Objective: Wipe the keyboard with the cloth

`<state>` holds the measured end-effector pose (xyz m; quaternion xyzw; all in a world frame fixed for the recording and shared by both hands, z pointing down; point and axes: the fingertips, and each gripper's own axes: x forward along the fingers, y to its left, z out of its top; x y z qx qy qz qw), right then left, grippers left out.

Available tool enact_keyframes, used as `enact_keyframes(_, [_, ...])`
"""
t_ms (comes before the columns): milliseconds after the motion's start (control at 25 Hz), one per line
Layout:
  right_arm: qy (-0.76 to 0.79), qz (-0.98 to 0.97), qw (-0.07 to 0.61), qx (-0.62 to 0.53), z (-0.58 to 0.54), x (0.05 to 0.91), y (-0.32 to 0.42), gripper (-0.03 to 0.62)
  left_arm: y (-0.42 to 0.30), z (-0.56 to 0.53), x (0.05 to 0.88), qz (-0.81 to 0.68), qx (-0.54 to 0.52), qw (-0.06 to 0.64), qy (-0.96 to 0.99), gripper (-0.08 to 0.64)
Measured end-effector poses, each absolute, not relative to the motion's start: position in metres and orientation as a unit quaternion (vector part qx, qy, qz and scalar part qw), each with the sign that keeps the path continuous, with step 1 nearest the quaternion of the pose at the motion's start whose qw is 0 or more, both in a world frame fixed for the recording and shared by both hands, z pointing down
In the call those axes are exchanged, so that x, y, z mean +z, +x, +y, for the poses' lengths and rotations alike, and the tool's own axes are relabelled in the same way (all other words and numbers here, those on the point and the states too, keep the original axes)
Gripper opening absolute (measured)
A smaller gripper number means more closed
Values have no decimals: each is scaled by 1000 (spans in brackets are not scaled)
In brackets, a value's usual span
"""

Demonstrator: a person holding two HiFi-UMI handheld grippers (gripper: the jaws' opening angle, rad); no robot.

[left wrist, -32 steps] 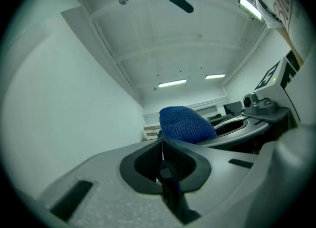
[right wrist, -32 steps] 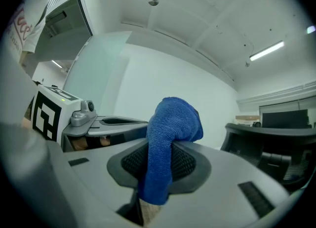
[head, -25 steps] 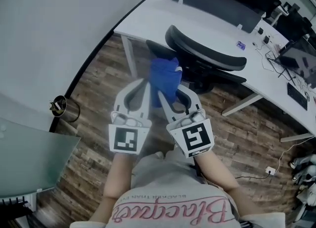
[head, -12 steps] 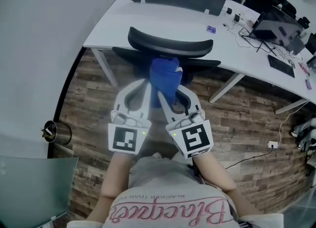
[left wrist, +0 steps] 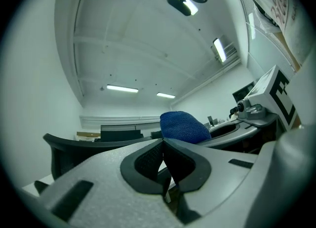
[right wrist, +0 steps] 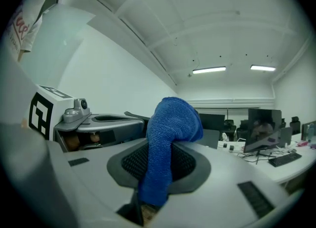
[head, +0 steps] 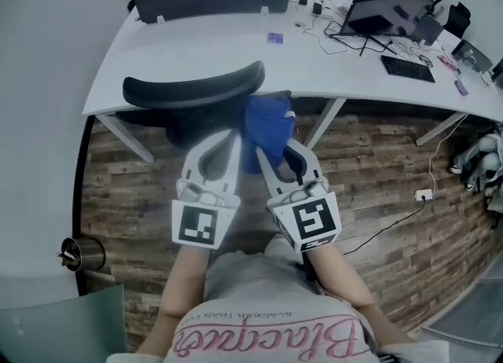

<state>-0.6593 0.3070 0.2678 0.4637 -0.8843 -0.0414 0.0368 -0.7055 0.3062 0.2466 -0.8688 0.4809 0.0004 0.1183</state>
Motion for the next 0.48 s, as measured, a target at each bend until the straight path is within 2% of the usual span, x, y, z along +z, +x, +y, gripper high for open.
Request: enact_keyframes(480, [533, -844, 48, -23, 255, 281, -513, 86, -558, 251, 258, 405, -1, 112, -907, 5])
